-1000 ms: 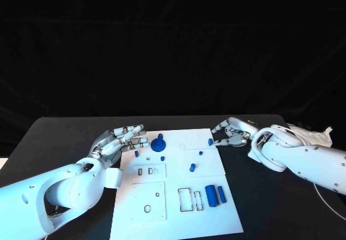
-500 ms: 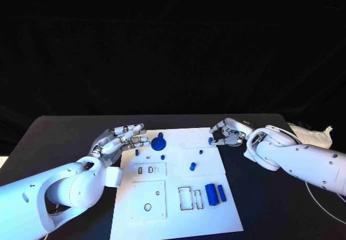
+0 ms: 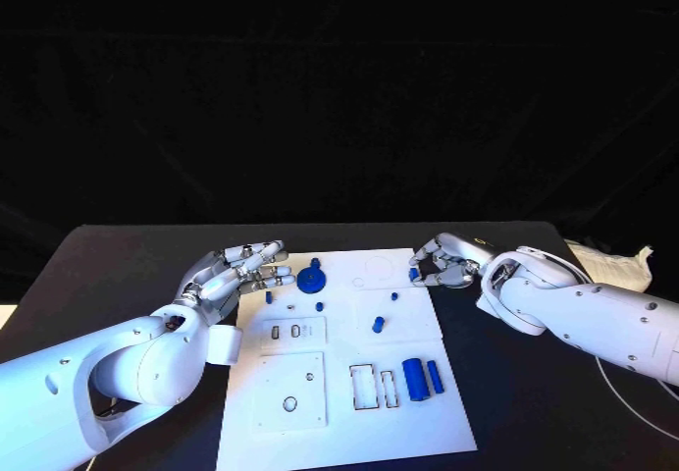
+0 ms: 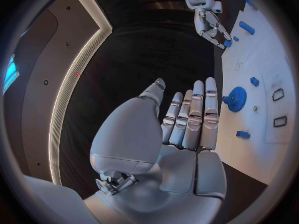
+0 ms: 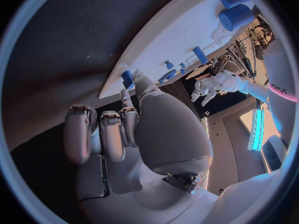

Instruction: Assemble the parts on the task board

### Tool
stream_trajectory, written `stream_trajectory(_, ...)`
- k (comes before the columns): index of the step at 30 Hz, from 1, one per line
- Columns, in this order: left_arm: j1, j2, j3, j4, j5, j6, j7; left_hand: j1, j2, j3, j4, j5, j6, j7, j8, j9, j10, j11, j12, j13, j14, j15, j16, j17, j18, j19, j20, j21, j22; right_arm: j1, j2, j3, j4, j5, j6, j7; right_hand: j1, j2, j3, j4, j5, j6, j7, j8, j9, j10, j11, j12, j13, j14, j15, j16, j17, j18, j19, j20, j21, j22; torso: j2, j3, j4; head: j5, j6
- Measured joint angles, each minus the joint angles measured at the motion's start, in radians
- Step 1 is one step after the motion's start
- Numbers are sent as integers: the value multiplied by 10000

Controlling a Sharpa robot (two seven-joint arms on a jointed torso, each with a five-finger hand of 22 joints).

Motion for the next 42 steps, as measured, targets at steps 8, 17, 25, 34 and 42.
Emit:
stream_trajectory(8, 0, -5, 0, 3, -2, 1, -5, 0, 0, 0, 0, 0, 0, 0, 0, 0, 0, 0, 0, 0, -8, -8, 0, 10, 0, 0, 0, -29, -9, -4, 49, 0, -24, -47, 71, 0, 61, 227, 257, -96, -243, 418, -142, 71, 36, -16, -132, -44, 581, 2, -112, 0, -1, 0, 40, -40, 0, 15, -2, 0, 1, 1, -22)
stream_trajectory(17, 0, -11, 0, 16, -6, 2, -14, 0, 0, 0, 0, 0, 0, 0, 0, 0, 0, 0, 0, 0, -8, -8, 0, 9, -1, 0, 0, -29, -8, 1, 144, 14, -80, -144, 162, -22, 60, 252, 321, -135, -305, 534, -185, 68, 56, -16, -132, -44, 582, 1, -113, 0, -2, 0, 38, -114, 40, 39, -5, 1, 1, 1, -43)
stream_trajectory(25, -1, -15, 0, 21, -9, 2, -22, 0, 0, 0, 0, 0, 0, 0, 0, 1, 0, 0, 0, 0, -8, -7, 0, 8, -1, 0, 0, -29, -8, -5, 212, 24, -153, -271, 212, -87, 60, 251, 321, -135, -306, 564, -216, 109, 52, -15, -134, -40, 582, 0, -112, 0, -2, 0, 38, -113, 40, 38, -7, 3, 2, -9, -75)
stream_trajectory(34, -1, -17, 0, 23, -11, 2, -29, 0, 0, 0, 0, 0, 0, 0, 0, 1, 0, 0, 0, 0, -8, -8, 0, 7, 0, 0, 0, -29, -7, -6, 296, 40, -226, -474, 293, -253, 31, 280, 347, -105, -362, 656, -235, 96, 49, -19, -200, -25, 582, -21, -134, -1, -3, -1, 38, -113, 40, 37, -9, 4, 2, -10, -106)
stream_trajectory(42, -1, -12, 0, 27, -11, 2, -31, 0, 0, 0, 0, 0, 0, 0, 1, 0, 0, 0, 0, 0, -8, -7, 0, 6, -1, 0, 0, -29, -6, -12, 341, 39, -231, -525, 231, -356, -86, 393, 472, -66, -258, 823, -290, 96, 58, -32, -256, -23, 581, -18, -208, 41, -2, 0, 89, -174, 39, 102, -18, 4, 1, -26, -117)
